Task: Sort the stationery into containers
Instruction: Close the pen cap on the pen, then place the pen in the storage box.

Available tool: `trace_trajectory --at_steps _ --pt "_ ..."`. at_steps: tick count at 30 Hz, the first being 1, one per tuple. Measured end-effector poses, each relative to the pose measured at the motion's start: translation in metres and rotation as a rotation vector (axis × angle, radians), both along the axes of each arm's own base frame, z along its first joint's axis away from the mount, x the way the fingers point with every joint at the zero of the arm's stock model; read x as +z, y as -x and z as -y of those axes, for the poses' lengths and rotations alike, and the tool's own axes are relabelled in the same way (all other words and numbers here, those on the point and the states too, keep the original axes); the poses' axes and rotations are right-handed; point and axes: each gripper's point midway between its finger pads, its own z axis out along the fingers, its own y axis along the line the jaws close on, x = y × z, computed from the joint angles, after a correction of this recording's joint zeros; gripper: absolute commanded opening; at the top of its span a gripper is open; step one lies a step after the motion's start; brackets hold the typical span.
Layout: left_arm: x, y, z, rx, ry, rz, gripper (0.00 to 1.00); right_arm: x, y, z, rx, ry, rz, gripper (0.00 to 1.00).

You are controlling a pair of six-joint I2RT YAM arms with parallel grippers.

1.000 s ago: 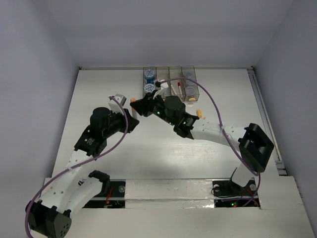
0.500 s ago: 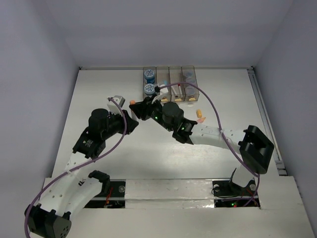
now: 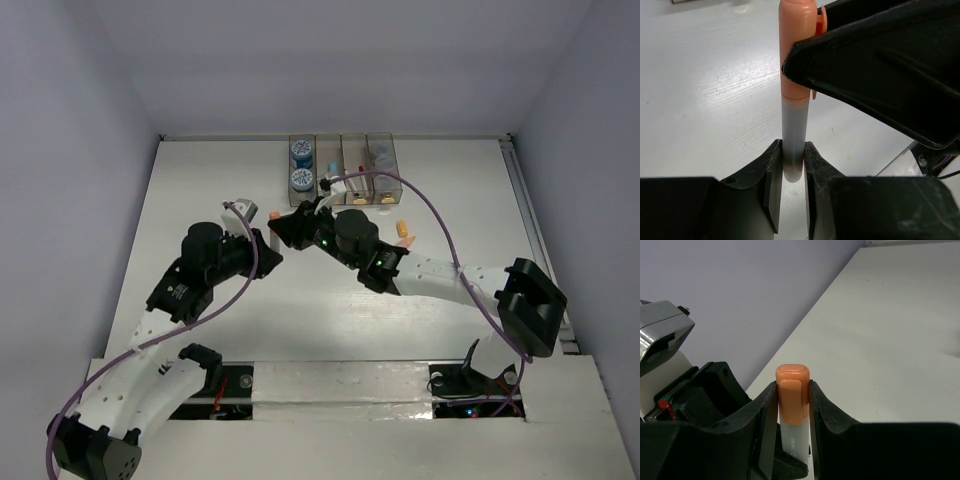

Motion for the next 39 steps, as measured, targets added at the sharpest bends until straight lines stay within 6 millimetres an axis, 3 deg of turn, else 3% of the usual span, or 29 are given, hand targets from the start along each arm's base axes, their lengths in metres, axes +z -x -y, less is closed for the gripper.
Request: trace_trajectory --at_steps 8,15,21,29,36,39 --pt "-0.014 0.011 0.01 -0.051 -0.038 -0.103 0.0 -0.021 0.008 0.015 -0.005 -0.06 -0.062 0.0" --pt "-0.003 0.011 0.013 -0.063 -0.05 -0.12 0.0 -0.014 0.01 0.022 -0.025 -0.143 -0.069 0.0" --pt "-0.005 0.012 0.012 -0.058 -0.094 -0.178 0.0 -0.021 0.009 0.022 -0.046 -0.2 -0.1 0.0" --pt "0.001 0.011 0.006 -0.035 -0.135 -0.207 0.0 -0.02 0.006 0.017 -0.076 -0.245 -0.112 0.0" --pt "0.004 0.01 0.012 -0.053 -0.116 -0.194 0.0 -0.014 0.003 0.025 -0.101 -0.229 -0.112 0.0" --pt "0.008 0.003 0.019 -0.067 -0.081 -0.143 0.17 -0.008 -0.007 0.035 -0.102 -0.215 -0.115 0.0"
